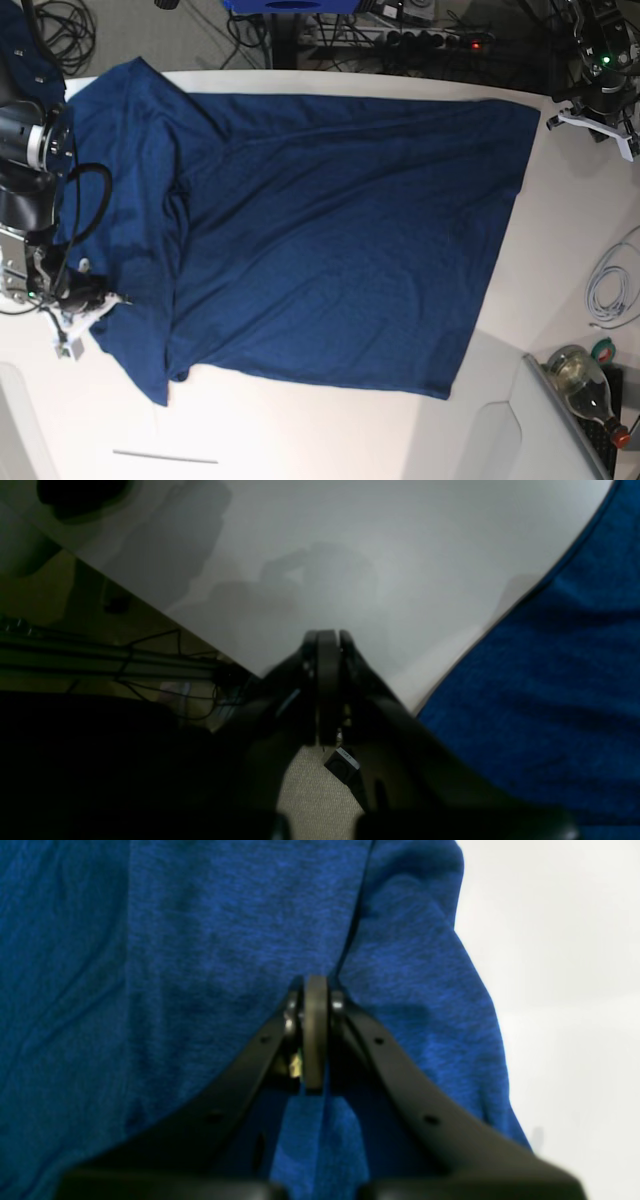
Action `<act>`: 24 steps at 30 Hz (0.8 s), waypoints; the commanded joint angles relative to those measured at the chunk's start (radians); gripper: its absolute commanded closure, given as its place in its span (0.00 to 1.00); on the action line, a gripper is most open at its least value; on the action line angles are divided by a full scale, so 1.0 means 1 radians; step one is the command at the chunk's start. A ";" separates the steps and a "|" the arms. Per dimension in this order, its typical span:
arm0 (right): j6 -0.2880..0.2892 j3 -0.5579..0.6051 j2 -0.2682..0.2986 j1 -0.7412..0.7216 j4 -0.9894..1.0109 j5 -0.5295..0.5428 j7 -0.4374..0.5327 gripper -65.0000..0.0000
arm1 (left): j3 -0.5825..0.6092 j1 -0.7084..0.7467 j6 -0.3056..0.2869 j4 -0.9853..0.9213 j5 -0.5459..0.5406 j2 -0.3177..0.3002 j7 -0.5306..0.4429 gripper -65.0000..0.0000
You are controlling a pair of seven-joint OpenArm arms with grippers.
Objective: Layout the t-shirt on the table in an organized manner, then fold the t-shirt properly
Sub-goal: 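Bring the right gripper back to the shirt corner and regrasp it, then lift the shirt edge with both grippers and pull the corners apart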
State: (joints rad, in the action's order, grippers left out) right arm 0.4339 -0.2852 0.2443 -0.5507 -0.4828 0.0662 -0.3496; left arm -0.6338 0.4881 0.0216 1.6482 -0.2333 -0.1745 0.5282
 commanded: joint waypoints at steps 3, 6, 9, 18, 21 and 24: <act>0.000 -0.004 0.013 -0.035 -0.020 0.008 0.021 0.99 | -0.005 0.004 0.005 0.013 0.007 -0.013 -0.020 1.00; 0.000 -0.006 0.013 -0.035 -0.021 0.008 0.010 0.88 | -0.002 0.004 0.005 0.019 0.002 -0.013 -0.018 1.00; 0.003 -0.026 0.022 0.027 -0.162 0.014 -0.101 0.64 | -0.005 0.014 0.004 0.033 -0.002 -0.012 0.000 1.00; 0.003 -0.207 -0.089 0.585 -1.069 0.120 -0.246 0.49 | -0.107 0.070 -0.343 0.011 -0.140 0.080 0.002 1.00; 0.003 -0.210 -0.133 0.713 -1.204 0.122 -0.246 0.49 | -0.172 0.062 -0.463 -0.030 -0.217 0.096 0.002 1.00; 0.003 -0.210 -0.165 0.795 -1.270 0.122 -0.246 0.49 | -0.182 0.064 -0.510 -0.039 -0.258 0.092 0.005 0.88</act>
State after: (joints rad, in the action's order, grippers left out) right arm 0.4370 -0.4953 0.0746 0.2581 -1.7355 0.1780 -0.6182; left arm -0.8131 0.5510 -0.4763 1.5936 -0.4728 -0.0742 0.5541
